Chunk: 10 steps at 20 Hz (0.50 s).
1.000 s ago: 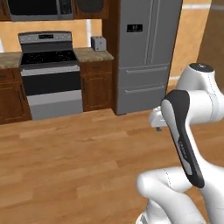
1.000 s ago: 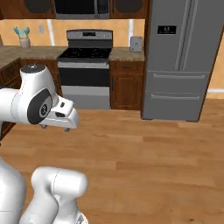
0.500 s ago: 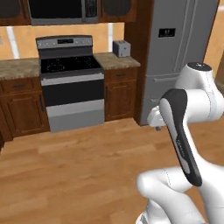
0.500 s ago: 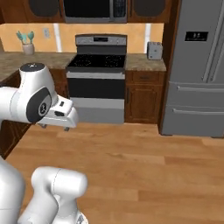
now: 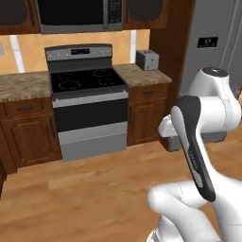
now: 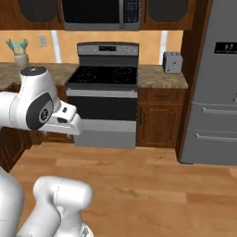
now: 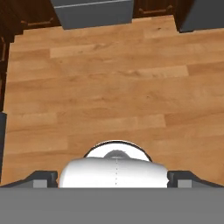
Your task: Navigate to the microwave.
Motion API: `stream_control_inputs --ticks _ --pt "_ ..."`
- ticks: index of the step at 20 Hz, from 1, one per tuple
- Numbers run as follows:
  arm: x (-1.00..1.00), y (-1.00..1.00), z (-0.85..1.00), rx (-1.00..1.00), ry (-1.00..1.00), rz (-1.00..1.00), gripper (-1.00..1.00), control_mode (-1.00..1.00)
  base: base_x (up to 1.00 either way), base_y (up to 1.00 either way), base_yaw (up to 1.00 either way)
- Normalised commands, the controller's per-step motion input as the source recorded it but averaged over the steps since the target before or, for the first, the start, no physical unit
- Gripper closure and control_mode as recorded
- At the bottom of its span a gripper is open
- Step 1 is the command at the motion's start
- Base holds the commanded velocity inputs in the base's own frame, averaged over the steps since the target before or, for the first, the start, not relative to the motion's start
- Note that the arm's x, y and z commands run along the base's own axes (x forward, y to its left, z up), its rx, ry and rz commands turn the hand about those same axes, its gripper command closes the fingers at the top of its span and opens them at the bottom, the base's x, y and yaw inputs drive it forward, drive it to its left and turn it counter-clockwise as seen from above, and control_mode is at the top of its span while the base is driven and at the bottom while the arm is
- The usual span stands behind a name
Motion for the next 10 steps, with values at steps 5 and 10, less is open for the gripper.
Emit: stream_control_inputs --ticks 5,10 --pt "0.00 0.00 0.00 0.00 0.00 0.00 -1.00 1.00 1.00 0.12 -0.01" --pt "0.00 0.00 0.00 0.00 0.00 0.00 -1.00 1.00 1.00 0.13 0.01"
